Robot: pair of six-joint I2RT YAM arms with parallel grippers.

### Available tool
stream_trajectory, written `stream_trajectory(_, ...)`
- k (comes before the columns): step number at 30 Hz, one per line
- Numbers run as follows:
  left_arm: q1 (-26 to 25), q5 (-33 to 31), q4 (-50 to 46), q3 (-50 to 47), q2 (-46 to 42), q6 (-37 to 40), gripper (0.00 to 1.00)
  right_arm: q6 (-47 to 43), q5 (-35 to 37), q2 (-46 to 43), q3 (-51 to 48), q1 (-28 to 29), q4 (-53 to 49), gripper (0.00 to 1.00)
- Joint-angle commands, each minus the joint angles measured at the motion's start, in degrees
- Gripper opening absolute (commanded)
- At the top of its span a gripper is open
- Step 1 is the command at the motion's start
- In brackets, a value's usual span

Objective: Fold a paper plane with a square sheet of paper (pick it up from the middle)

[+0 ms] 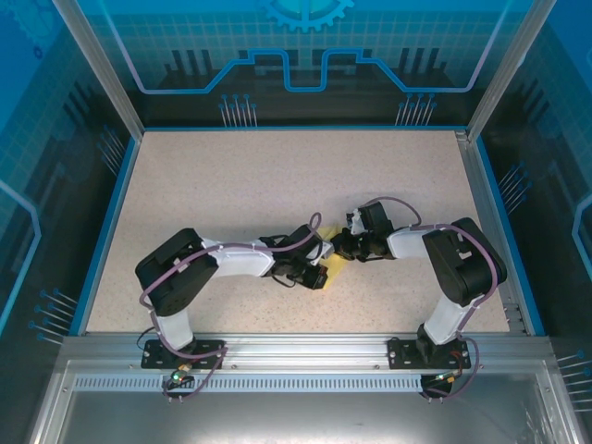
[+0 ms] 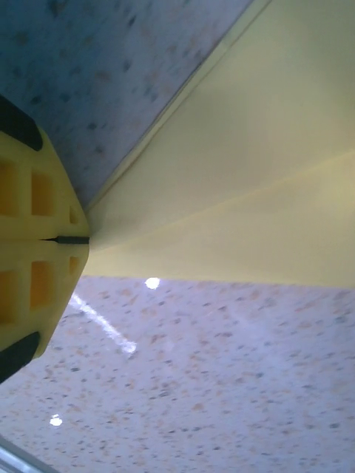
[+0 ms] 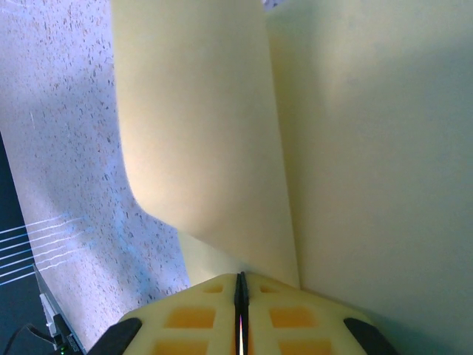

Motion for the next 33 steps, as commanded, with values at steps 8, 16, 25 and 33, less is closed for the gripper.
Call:
stream_trajectory(8,-3.4,-2.64,-5.05,-3.9,-2.96,0.92,0.0,-0.55,4.91,2.18,-2.81,0.44,-5.79,0.11)
stream_trajectory(16,-2.88,-2.99,-5.89,1.19,-10.03,1.04,0.0,-0.61,4.35,2.09,-3.32,0.83,-5.06,0.11)
stream_trajectory(25,-1.48,-1.1,-0.59,4.06,-3.59,1.66,0.0,0.28,2.32,2.1,-4.19,0.79,-2.62,0.11)
stream_trajectory(33,-0.35,-3.09,1.32,2.79,1.19,4.46,0.0,-0.22,1.83,1.74,-3.5,0.61,-3.45,0.11)
